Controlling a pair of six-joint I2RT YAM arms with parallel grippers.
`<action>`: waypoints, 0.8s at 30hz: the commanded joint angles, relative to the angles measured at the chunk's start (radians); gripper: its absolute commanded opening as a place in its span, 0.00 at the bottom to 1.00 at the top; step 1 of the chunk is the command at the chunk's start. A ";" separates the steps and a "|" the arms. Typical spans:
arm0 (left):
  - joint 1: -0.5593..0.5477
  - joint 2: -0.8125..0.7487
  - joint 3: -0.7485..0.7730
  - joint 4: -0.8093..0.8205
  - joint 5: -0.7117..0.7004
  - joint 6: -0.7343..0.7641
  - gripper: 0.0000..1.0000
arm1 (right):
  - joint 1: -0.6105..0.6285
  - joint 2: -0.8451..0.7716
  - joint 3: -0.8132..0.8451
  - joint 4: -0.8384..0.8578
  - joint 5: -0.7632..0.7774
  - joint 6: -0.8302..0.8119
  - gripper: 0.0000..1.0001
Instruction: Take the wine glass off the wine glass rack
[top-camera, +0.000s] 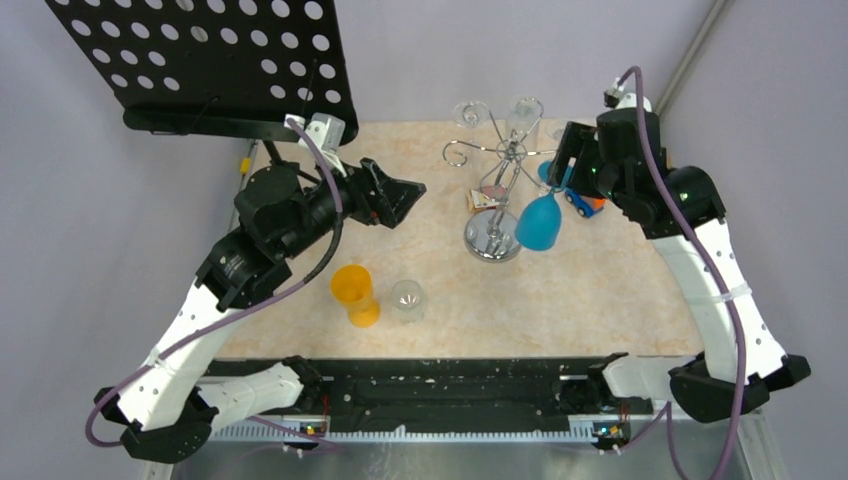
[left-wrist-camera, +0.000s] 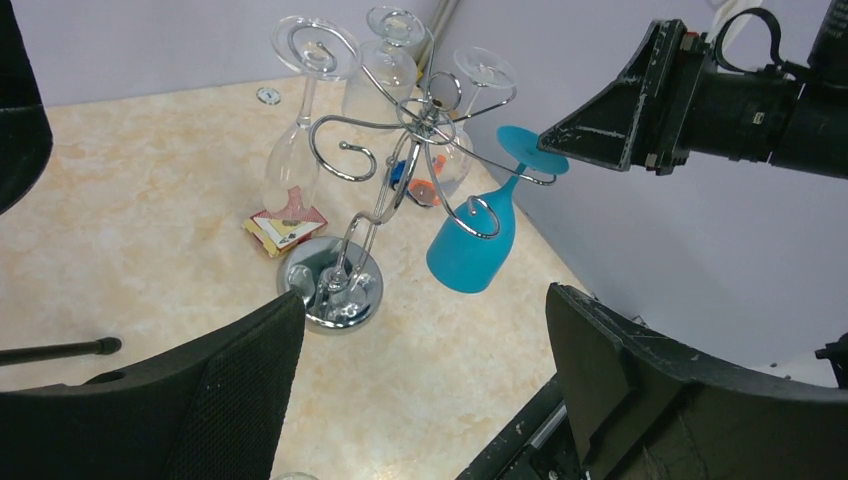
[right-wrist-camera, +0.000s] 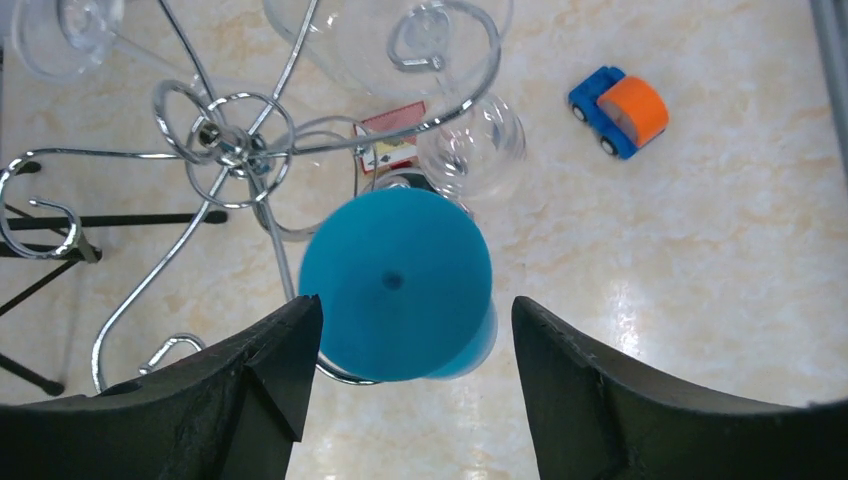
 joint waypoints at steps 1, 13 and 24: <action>0.002 0.017 0.009 0.019 -0.009 -0.027 0.93 | -0.105 -0.165 -0.152 0.172 -0.199 0.088 0.72; 0.002 0.046 0.033 0.004 -0.007 -0.039 0.92 | -0.274 -0.311 -0.428 0.460 -0.415 0.295 0.72; 0.002 0.037 0.029 0.043 0.199 0.034 0.92 | -0.279 -0.342 -0.525 0.585 -0.400 0.403 0.66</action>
